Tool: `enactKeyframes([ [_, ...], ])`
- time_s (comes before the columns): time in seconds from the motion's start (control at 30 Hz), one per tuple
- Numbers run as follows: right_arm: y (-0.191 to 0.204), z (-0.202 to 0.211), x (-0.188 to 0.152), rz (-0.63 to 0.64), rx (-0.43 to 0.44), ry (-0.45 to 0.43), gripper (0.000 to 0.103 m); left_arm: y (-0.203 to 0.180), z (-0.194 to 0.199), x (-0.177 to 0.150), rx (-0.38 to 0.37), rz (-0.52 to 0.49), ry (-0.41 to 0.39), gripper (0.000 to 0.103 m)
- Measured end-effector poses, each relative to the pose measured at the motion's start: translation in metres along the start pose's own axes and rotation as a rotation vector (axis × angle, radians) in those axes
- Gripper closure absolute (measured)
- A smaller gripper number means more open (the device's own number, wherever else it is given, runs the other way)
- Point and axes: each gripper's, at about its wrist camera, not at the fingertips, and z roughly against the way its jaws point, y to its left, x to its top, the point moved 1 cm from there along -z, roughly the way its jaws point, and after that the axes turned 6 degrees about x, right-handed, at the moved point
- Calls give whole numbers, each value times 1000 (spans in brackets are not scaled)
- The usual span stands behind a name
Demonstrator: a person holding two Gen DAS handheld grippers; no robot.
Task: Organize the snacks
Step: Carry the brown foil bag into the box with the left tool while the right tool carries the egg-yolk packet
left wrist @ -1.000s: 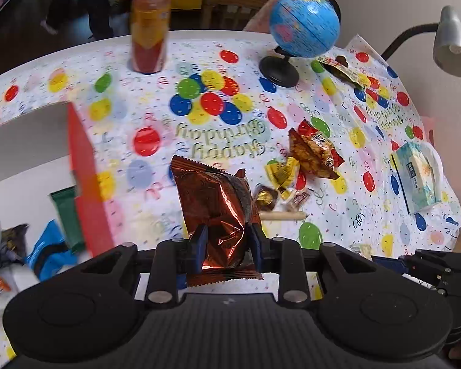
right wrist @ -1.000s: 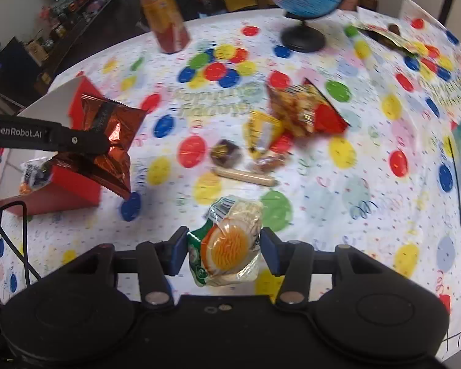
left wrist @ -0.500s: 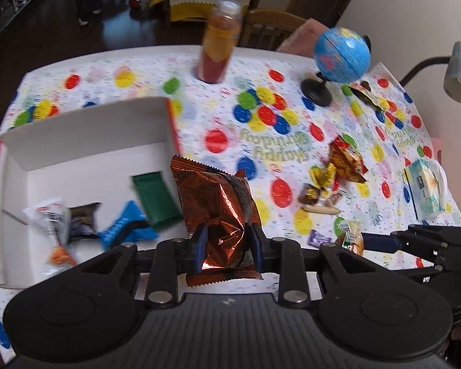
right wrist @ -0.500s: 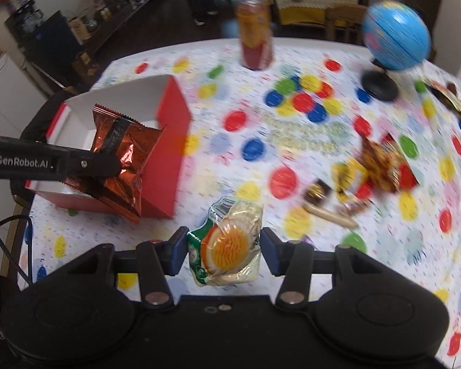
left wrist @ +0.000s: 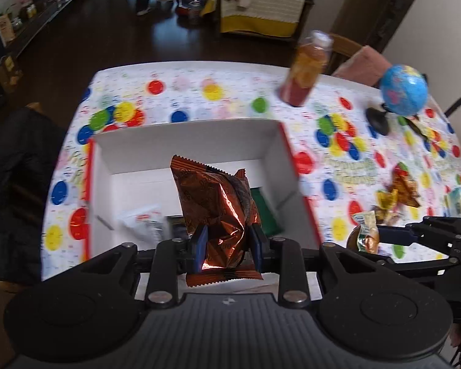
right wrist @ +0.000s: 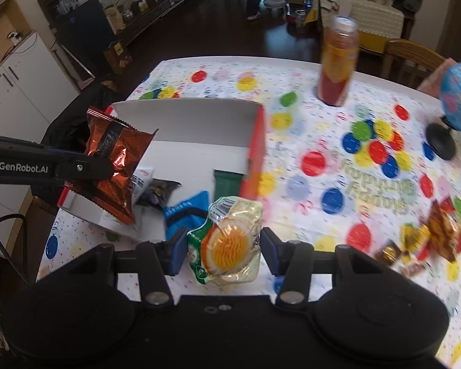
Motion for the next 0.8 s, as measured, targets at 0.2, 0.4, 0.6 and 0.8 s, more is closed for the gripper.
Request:
enactKeyframes([
  [0.2,18,-35,21,19,-3,27,54,28,-25,4,71,-2,27,75],
  [0.4,26,-77,33,32,-21,80,54,40,-57,17,87,11,39,74],
  [0.6,24,-112,31,38,-47,144,54,36,-93,27,83,3,81,75],
  [0.8,24,-126,23,64,-62,174,53,29,-119,26,75,-8,114,74],
])
